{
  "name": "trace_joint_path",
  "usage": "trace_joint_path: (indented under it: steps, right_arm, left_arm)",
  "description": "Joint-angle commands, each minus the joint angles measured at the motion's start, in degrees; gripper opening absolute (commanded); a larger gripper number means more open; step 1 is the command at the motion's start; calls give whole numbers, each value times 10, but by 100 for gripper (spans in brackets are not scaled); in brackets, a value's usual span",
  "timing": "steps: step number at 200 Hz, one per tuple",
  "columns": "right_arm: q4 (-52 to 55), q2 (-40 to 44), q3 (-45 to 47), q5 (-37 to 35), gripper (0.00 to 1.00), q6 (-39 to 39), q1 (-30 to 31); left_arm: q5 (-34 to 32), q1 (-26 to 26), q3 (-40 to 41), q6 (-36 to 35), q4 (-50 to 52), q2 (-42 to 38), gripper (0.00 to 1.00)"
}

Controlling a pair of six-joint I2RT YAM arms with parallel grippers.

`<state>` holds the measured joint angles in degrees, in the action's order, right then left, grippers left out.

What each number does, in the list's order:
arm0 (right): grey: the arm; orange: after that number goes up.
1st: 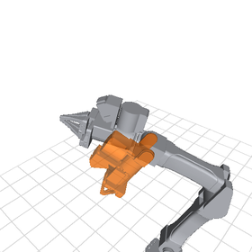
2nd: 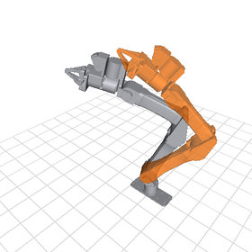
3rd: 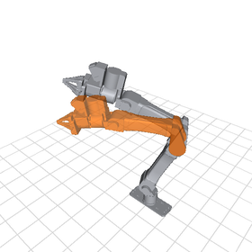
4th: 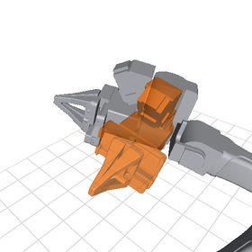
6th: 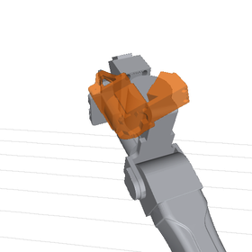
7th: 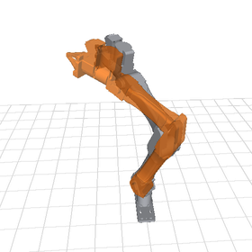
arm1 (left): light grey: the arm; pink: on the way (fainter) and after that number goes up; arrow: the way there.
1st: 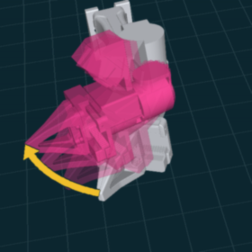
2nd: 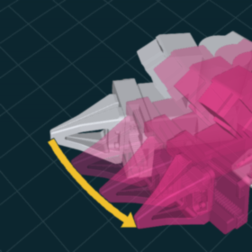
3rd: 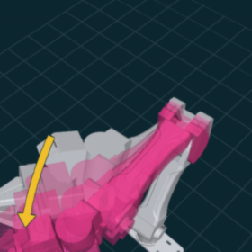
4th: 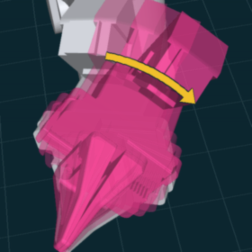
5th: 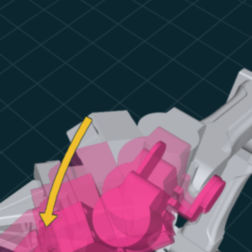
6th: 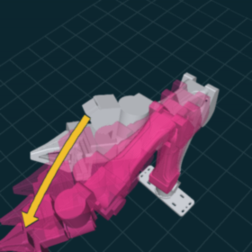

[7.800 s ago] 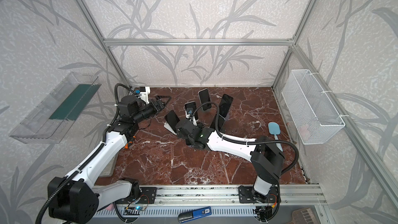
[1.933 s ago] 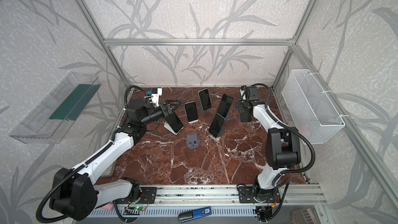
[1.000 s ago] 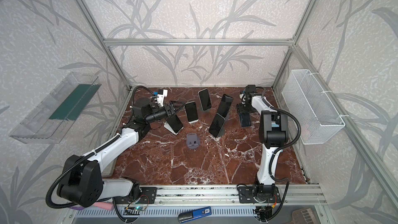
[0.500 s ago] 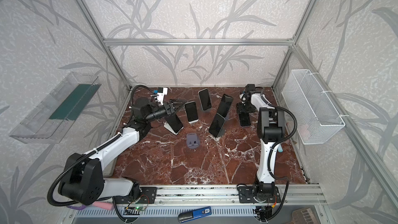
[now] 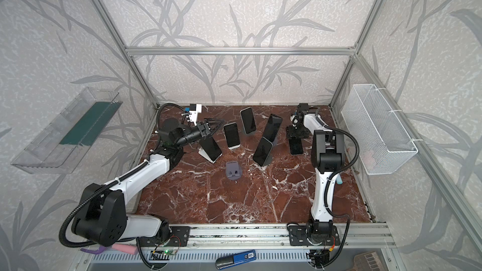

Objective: Remove the phone from the phone stand
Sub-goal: Place the phone to the middle-right of the table.

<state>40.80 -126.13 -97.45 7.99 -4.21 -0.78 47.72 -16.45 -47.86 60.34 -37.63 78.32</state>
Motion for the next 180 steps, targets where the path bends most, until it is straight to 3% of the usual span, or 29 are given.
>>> trace_joint_path:
  steps: [1,56,134,180]
  right_arm:
    - [23,-26,3,-11,74,7,-2]
    - [28,-37,-3,-13,78,21,-2]
    - [21,-28,-10,-15,80,53,-2]
    - [16,-34,-10,-56,80,75,-2]
  left_arm:
    - [14,-2,4,11,-32,-1,79]
    - [8,-2,1,-11,-6,-6,79]
    - [-47,-3,-7,-99,117,-48,79]
    - [-67,-3,-6,-129,144,-67,79]
